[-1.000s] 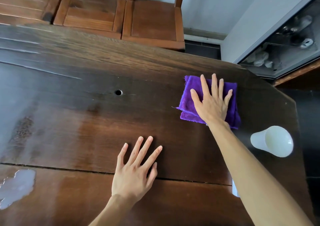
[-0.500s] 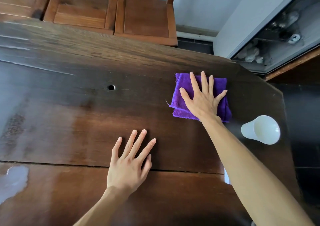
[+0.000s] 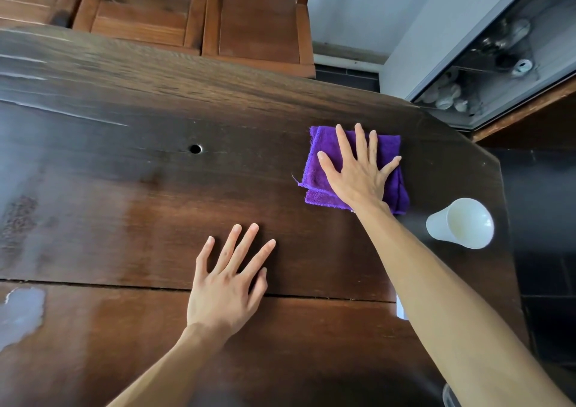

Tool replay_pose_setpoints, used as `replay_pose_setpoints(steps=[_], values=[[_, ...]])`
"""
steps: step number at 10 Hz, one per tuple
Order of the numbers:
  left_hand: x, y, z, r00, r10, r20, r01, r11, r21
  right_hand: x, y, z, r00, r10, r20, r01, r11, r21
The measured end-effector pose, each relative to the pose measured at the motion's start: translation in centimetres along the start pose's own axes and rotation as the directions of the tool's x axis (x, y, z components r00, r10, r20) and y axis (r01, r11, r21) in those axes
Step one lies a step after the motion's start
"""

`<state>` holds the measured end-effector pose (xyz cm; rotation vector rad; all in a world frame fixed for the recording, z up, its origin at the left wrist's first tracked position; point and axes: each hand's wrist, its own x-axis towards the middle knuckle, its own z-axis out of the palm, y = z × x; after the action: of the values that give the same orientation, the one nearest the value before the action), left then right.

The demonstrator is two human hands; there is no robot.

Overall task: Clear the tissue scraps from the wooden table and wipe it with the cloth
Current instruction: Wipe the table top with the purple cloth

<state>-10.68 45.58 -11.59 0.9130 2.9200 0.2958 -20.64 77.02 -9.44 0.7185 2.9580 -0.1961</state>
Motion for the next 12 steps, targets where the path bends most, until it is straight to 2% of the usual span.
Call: replay_pose_setpoints(steps=[8,9,11,12], values=[[0.0,-0.1,0.1,1.000,-0.004,0.018,0.004,1.000,0.017,-0.4,-0.2,-0.2,1.000,-0.016,-0.015,0.016,1.000,-0.017],[0.0,-0.1,0.1,1.000,-0.003,0.020,0.003,1.000,0.008,-2.2,-0.5,0.3,0.997,0.012,-0.070,-0.014,0.999,-0.030],[0.0,-0.1,0.0,1.000,-0.002,0.023,0.001,1.000,0.007,-4.8,-1.6,1.2,0.990,0.125,-0.063,-0.124,0.992,0.019],[0.0,-0.1,0.0,1.000,-0.002,0.020,0.002,1.000,0.005,-4.1,-1.4,1.1,0.994,0.093,-0.056,-0.091,0.996,0.024]])
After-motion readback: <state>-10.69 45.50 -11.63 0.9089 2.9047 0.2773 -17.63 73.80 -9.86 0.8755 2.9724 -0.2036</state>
